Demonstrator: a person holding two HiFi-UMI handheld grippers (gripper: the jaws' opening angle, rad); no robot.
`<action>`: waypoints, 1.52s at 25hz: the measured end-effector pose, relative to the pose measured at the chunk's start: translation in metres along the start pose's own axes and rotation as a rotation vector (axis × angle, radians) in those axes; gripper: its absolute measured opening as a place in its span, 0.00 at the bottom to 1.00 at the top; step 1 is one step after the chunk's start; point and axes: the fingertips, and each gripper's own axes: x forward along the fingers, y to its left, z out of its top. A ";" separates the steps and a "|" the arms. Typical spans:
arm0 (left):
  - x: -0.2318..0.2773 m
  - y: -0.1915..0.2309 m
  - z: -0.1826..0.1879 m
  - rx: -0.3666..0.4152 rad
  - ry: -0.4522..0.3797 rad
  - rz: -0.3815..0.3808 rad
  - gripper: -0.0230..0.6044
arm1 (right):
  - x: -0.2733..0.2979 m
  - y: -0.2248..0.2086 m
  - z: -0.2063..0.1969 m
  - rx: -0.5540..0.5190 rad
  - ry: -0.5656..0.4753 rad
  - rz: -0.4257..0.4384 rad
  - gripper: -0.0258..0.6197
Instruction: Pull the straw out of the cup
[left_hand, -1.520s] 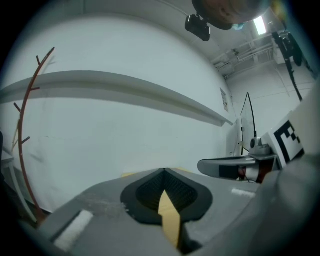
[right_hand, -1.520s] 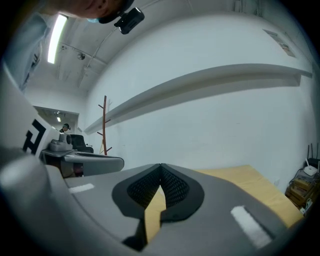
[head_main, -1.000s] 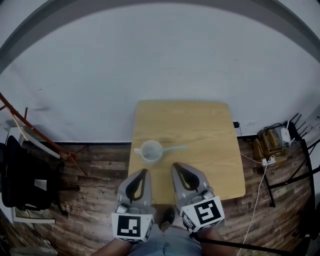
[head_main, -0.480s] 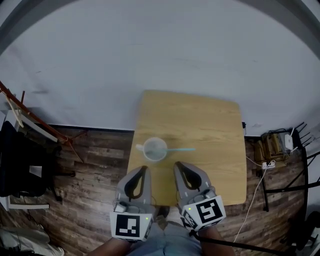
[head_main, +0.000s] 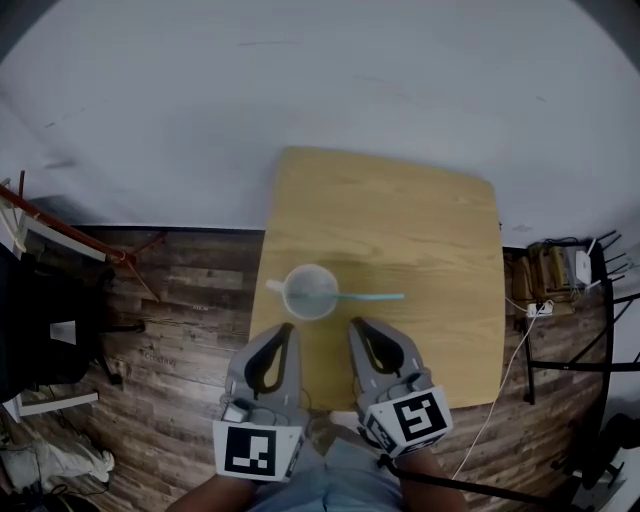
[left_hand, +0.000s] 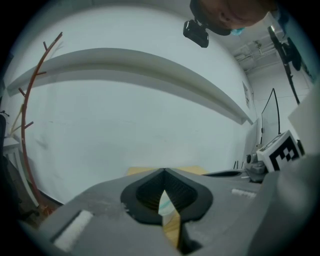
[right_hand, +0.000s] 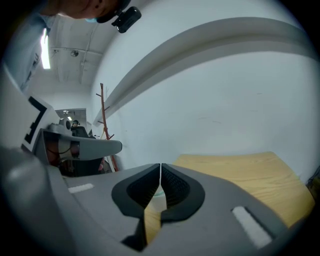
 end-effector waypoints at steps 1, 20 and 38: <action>0.003 0.001 -0.002 -0.001 0.009 -0.003 0.07 | 0.003 -0.002 -0.004 0.011 0.010 0.000 0.08; 0.057 0.028 -0.045 -0.011 0.160 -0.037 0.07 | 0.055 -0.035 -0.055 0.211 0.110 -0.003 0.23; 0.069 0.039 -0.049 -0.047 0.194 -0.039 0.07 | 0.075 -0.040 -0.053 0.232 0.100 -0.013 0.20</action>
